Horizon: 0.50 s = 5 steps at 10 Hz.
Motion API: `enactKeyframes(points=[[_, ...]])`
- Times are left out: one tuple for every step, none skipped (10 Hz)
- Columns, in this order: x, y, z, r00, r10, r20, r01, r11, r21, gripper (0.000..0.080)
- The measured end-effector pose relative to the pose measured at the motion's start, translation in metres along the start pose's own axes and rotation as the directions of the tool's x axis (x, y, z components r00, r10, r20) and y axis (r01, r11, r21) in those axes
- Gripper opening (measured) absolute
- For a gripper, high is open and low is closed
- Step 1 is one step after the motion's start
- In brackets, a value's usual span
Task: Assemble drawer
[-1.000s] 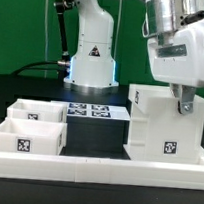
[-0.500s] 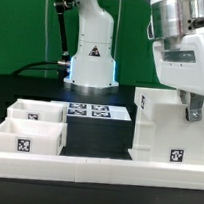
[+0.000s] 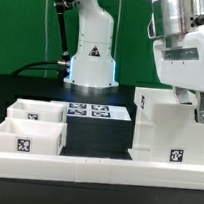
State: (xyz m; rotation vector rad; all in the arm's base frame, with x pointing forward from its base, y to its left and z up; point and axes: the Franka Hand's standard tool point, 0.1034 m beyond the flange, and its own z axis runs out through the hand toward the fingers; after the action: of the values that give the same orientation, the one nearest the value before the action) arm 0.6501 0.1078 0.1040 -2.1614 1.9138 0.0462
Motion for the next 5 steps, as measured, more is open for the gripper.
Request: enactKeyframes(points=[[0.001, 0.003, -0.008, 0.995, -0.102, 0.001, 0.102, 0.995, 0.005, 0.0618], [0.001, 0.006, -0.016, 0.986, -0.169, 0.001, 0.169, 0.986, 0.006, 0.0618], [0.003, 0.009, -0.024, 0.961, -0.276, 0.005, 0.276, 0.961, 0.008, 0.0643], [0.003, 0.014, -0.032, 0.924, -0.382, 0.019, 0.382, 0.924, -0.004, 0.0643], [0.003, 0.019, -0.038, 0.873, -0.484, 0.049, 0.486, 0.874, -0.024, 0.0649]])
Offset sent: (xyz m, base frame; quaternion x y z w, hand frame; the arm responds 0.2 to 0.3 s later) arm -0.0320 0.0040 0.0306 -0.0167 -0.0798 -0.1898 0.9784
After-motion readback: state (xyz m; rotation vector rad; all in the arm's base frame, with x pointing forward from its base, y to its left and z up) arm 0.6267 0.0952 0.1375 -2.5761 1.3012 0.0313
